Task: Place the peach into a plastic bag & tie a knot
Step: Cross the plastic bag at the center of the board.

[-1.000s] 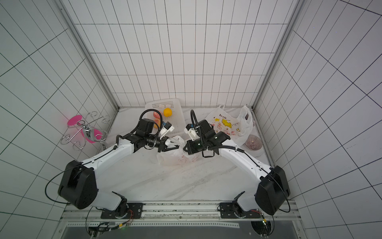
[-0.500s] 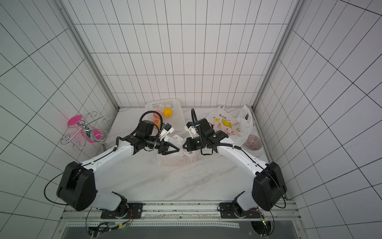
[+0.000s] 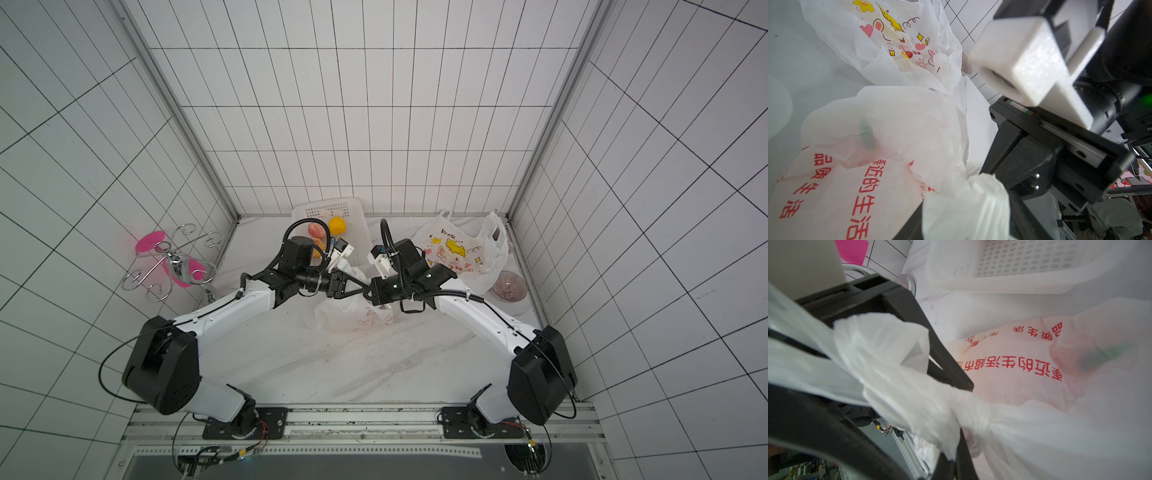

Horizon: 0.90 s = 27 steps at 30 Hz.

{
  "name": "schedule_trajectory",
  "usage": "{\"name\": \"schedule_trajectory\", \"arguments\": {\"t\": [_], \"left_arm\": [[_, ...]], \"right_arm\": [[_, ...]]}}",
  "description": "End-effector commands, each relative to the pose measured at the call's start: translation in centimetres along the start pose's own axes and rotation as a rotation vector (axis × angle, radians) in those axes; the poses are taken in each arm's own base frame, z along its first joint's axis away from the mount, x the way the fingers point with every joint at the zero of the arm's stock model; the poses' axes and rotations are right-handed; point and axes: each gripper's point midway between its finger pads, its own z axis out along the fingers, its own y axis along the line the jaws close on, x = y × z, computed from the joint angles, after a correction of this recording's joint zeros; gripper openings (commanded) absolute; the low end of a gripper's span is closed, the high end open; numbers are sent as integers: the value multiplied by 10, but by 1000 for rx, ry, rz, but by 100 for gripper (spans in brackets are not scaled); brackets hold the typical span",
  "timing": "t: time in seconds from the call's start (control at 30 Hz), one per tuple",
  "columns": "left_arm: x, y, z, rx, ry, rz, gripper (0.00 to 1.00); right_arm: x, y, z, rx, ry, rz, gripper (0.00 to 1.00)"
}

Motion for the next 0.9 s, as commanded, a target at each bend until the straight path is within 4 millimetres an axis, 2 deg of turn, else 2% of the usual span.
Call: {"name": "schedule_trajectory", "arguments": {"t": [0.0, 0.13, 0.23, 0.33, 0.4, 0.53, 0.63, 0.73, 0.87], "left_arm": [[-19, -2, 2, 6, -42, 4, 45], [-20, -4, 3, 20, -36, 35, 21], [-23, -8, 2, 21, -30, 87, 9], [-25, -14, -1, 28, -24, 152, 5], [-23, -19, -2, 59, -12, 187, 4], [-8, -22, 0, 108, 40, 222, 1], [1, -31, -3, 154, 70, 266, 0], [5, -45, -8, 197, 69, 331, 0], [11, -55, -10, 205, 64, 417, 0]], "right_arm": [[11, -1, 3, 2, 8, 4, 0], [12, -1, 5, -3, 10, 7, 0], [10, 5, 2, -25, 3, -3, 1], [6, 13, -6, -68, -10, -17, 14], [0, 17, -20, -107, -33, -19, 22], [-18, 36, -67, -219, -116, -65, 39], [-26, 40, -100, -228, -162, -124, 44], [-22, 38, -121, -131, -154, -295, 50], [-6, 33, -127, 42, -121, -608, 61]]}}
